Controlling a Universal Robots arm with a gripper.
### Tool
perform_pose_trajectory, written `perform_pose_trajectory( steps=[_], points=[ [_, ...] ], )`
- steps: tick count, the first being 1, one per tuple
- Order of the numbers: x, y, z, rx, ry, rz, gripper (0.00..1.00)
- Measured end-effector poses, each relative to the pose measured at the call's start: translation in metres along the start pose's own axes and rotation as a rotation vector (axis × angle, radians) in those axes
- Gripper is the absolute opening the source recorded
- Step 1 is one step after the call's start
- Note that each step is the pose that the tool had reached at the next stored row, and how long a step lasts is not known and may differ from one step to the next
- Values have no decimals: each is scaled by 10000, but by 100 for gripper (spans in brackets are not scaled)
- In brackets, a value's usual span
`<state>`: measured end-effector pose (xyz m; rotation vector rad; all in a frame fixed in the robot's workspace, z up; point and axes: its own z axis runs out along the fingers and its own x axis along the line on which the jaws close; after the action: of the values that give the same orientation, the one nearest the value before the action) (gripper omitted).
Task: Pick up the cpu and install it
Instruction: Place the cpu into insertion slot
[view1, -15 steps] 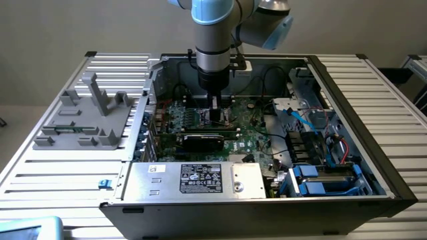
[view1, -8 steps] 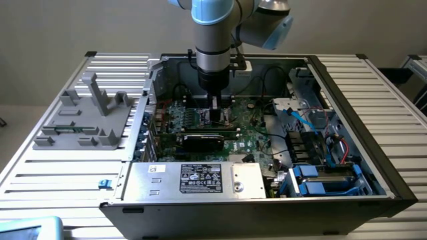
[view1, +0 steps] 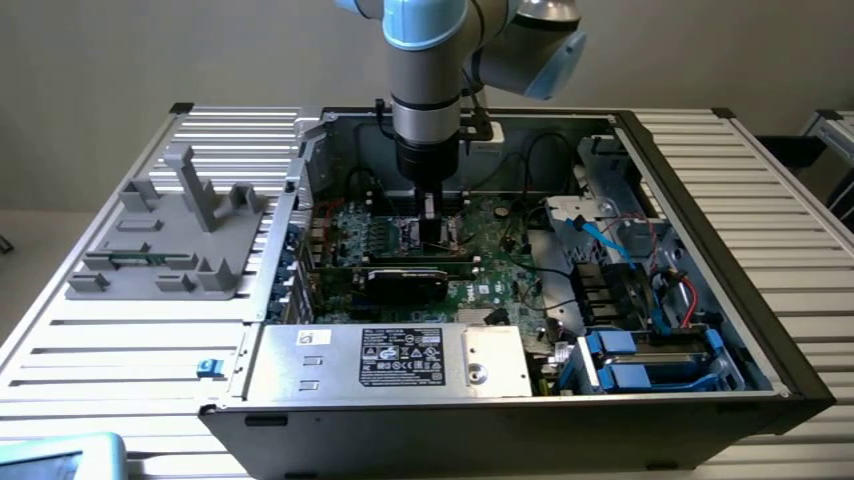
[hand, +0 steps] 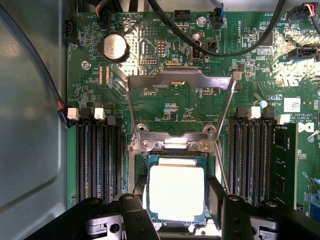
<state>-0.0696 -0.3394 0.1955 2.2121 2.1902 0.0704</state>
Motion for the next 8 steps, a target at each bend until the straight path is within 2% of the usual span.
perform_pose_trajectory(
  steps=[8],
  points=[
    [1, -2, 0, 1, -1, 1, 56]
  ],
)
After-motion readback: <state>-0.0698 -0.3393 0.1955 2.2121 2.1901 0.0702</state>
